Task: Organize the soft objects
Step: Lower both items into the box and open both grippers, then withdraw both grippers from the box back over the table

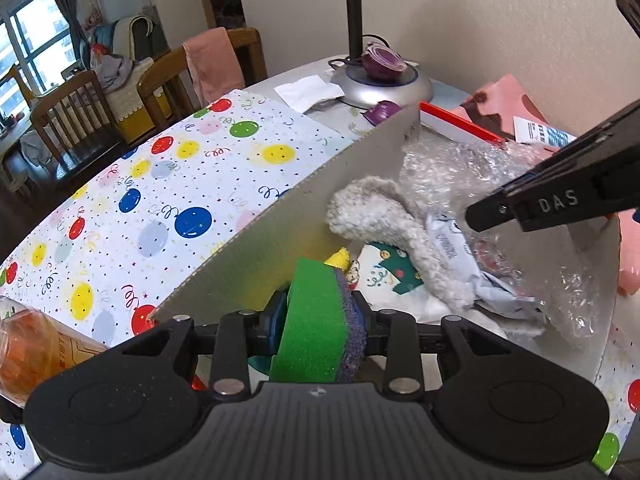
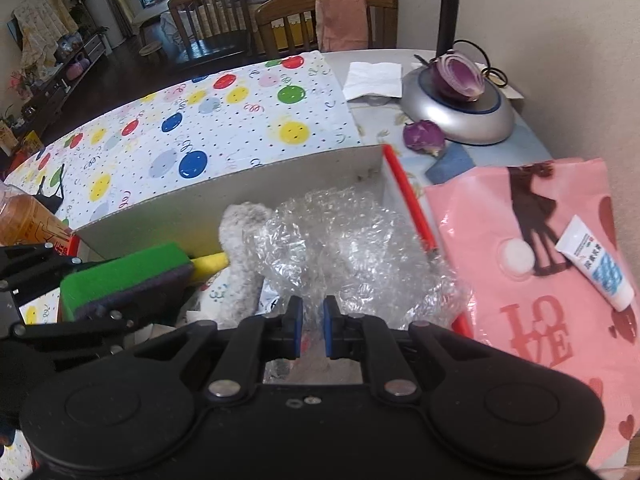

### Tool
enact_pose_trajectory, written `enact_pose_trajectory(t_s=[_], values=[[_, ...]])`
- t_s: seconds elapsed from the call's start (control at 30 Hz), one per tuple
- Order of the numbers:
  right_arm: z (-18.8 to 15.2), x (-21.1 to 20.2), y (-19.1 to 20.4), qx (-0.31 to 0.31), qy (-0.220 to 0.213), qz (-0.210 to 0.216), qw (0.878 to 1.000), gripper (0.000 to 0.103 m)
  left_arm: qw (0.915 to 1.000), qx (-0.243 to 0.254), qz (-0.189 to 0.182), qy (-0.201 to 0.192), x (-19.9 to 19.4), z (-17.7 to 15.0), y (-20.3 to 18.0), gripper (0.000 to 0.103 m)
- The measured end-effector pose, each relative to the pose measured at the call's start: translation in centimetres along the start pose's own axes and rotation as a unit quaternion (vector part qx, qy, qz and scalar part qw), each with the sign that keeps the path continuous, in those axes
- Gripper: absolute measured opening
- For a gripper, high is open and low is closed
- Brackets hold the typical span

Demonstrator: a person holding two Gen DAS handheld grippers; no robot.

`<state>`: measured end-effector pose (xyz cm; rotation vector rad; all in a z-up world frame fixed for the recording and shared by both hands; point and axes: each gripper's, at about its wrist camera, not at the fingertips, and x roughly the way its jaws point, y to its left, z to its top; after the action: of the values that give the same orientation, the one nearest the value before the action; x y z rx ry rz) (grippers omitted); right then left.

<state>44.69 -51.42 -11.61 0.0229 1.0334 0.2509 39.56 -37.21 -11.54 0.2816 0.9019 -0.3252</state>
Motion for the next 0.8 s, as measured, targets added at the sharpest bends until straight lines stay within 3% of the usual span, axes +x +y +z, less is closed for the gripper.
enact_pose_trajectory(t_s=[0.17, 0.33, 0.4, 0.47, 0.5, 0.63, 0.8], values=[[0.0, 0.2, 0.3, 0.007, 0.0, 0.008, 1.0, 0.011, 1.0, -0.001, -0.003, 0.005, -0.2, -0.5, -0.2, 0.033], [0.2, -0.2, 0.2, 0.013, -0.001, 0.017, 1.0, 0.019, 1.0, -0.002, -0.005, 0.007, -0.6, -0.8, -0.3, 0.038], [0.2, -0.5, 0.2, 0.013, -0.003, 0.02, 1.0, 0.02, 0.9999, -0.01, -0.008, 0.01, -0.8, -1.0, -0.2, 0.045], [0.2, -0.9, 0.4, 0.012, -0.005, 0.022, 1.0, 0.022, 0.9997, -0.02, -0.013, 0.002, -1.2, -1.2, -0.1, 0.068], [0.2, -1.1, 0.5, 0.01, -0.006, 0.023, 1.0, 0.023, 0.9996, -0.023, -0.014, -0.004, -1.5, -1.3, 0.0, 0.071], [0.2, -1.8, 0.8, 0.009, -0.01, 0.028, 1.0, 0.03, 0.999, -0.034, -0.024, -0.017, -2.7, -1.4, 0.4, 0.072], [0.1, -3.1, 1.3, 0.011, -0.017, 0.039, 0.999, 0.045, 0.9967, -0.058, -0.044, -0.037, -4.8, -1.6, 1.6, 0.072]])
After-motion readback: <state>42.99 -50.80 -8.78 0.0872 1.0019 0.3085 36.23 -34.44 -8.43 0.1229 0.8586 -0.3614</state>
